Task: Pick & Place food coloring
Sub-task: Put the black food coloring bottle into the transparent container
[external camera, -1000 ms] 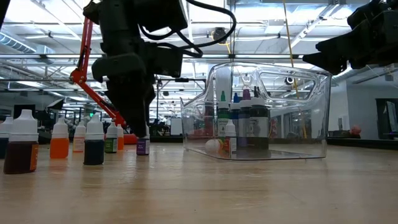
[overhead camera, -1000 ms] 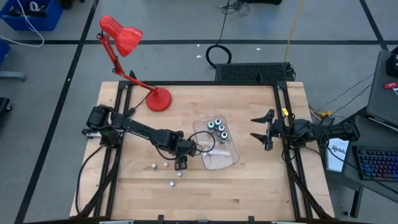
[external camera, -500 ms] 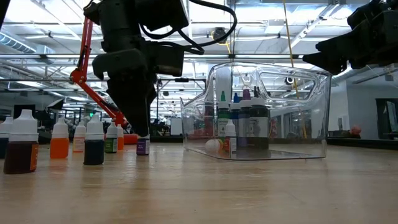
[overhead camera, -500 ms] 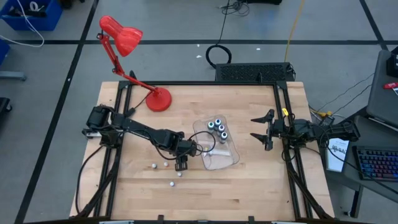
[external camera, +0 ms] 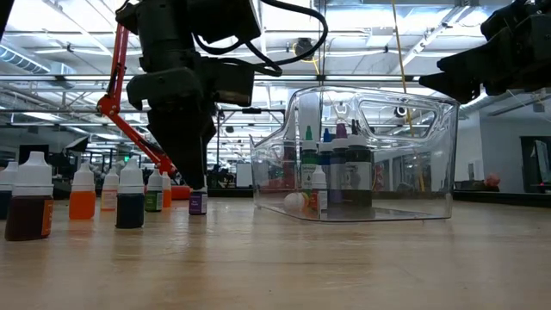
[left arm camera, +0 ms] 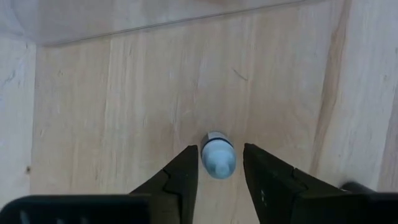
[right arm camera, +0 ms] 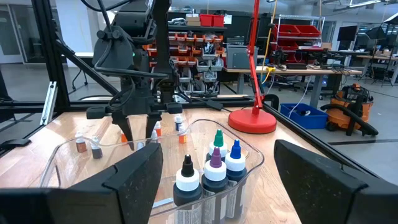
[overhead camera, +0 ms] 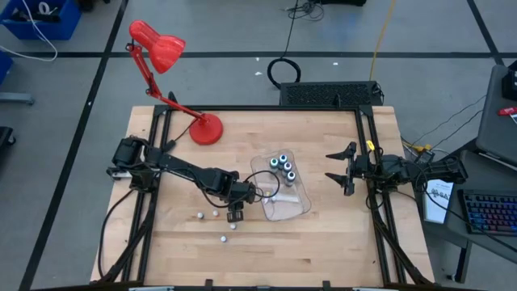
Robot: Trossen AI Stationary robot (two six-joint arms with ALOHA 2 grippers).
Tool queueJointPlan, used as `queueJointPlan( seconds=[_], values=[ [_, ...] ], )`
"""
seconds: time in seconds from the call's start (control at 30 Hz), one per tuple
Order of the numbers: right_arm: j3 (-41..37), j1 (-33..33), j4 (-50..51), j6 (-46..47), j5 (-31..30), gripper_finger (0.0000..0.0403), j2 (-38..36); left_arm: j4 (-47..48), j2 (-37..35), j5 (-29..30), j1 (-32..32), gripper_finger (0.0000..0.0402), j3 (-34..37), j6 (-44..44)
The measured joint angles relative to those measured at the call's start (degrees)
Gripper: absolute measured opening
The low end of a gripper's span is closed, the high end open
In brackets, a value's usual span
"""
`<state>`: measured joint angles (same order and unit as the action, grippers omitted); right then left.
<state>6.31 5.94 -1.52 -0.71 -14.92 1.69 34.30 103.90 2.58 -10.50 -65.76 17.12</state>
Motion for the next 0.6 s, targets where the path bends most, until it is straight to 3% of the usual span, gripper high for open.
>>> queueJointPlan(
  seconds=[0.23, 0.5, 0.6],
  values=[
    [0.0, 0.0, 0.0, 0.0, 0.0, 0.0295, 0.0, -1.4, 0.0, 3.0, 0.0, 0.0052, 0.0, 0.2],
    [0.0, 0.0, 0.0, 0.0, 0.0, 0.0295, 0.0, -0.8, -0.5, 4.7, -0.1, 0.0052, -0.7, -1.4],
    [0.0, 0.0, 0.0, 0.0, 0.0, 0.0295, 0.0, 0.5, -1.5, 5.0, -0.1, 0.0052, -4.6, -3.5]
  ],
)
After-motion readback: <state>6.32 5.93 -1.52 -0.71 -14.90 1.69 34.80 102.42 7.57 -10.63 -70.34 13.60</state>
